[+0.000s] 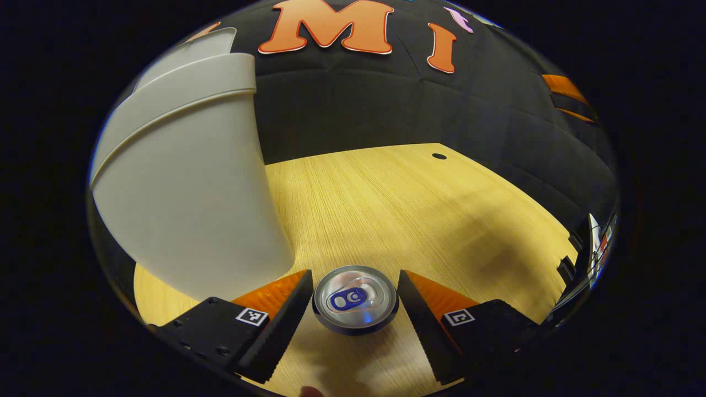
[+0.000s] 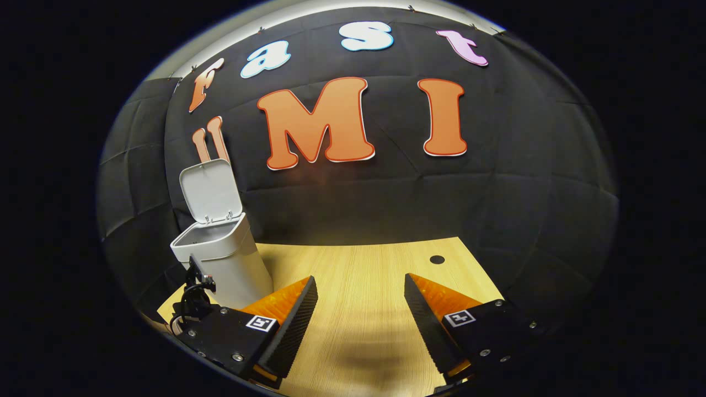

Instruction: Press the lid of the desktop garbage bin to open it, pick up the crumpled paper on the desktop and throw it into the bin, then pick up the pop can on the desktop and drop it into the bin, and finally close the garbage bin lid.

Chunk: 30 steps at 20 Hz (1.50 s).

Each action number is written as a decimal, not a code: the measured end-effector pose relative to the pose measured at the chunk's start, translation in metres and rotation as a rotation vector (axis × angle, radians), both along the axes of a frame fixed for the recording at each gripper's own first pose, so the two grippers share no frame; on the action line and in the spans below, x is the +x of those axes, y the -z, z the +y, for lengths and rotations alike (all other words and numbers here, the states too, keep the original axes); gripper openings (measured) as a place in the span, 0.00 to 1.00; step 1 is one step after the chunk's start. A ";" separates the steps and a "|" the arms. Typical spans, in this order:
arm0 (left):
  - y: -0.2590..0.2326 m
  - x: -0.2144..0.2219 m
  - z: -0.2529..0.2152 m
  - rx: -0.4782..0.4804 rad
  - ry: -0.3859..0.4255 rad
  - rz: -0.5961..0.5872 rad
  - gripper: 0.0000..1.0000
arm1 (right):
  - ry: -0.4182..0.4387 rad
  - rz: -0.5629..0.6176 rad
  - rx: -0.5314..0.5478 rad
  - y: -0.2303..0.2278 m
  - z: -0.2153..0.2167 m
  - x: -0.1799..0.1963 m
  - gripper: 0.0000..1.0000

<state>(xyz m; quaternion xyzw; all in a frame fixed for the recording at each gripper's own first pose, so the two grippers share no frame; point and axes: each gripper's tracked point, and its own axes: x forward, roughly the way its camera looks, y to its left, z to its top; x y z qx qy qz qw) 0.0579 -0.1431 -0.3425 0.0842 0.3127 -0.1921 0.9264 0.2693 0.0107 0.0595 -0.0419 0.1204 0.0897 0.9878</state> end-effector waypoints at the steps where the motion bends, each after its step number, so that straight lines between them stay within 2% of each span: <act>1: 0.006 0.000 0.003 0.001 -0.007 0.011 0.99 | 0.012 0.002 -0.008 0.003 -0.003 0.000 0.95; 6: 0.019 -0.001 0.009 0.024 -0.025 0.016 0.99 | 0.031 0.038 -0.010 0.018 -0.005 0.000 0.95; 7: 0.018 -0.001 0.009 0.018 -0.031 0.012 0.94 | 0.032 0.040 -0.011 0.019 -0.004 0.001 0.95; 8: 0.018 0.002 0.006 0.011 -0.034 0.008 0.94 | 0.032 0.041 -0.011 0.020 -0.003 0.002 0.95; 9: 0.020 0.001 0.005 0.004 -0.028 0.011 0.85 | 0.030 0.044 -0.010 0.020 -0.002 0.002 0.95; 13: 0.005 0.000 0.009 0.000 -0.026 0.002 0.84 | 0.023 0.056 -0.014 0.022 0.002 0.003 0.95; 19: -0.065 -0.004 0.009 -0.038 -0.042 -0.041 0.84 | 0.004 0.047 0.007 0.014 0.012 0.009 0.95; 26: -0.171 -0.017 0.034 -0.005 -0.067 -0.103 0.84 | -0.036 0.030 0.016 0.010 0.031 0.018 0.95; 30: -0.228 -0.024 0.057 -0.063 -0.097 -0.124 0.84 | -0.050 0.032 0.026 0.010 0.037 0.022 0.95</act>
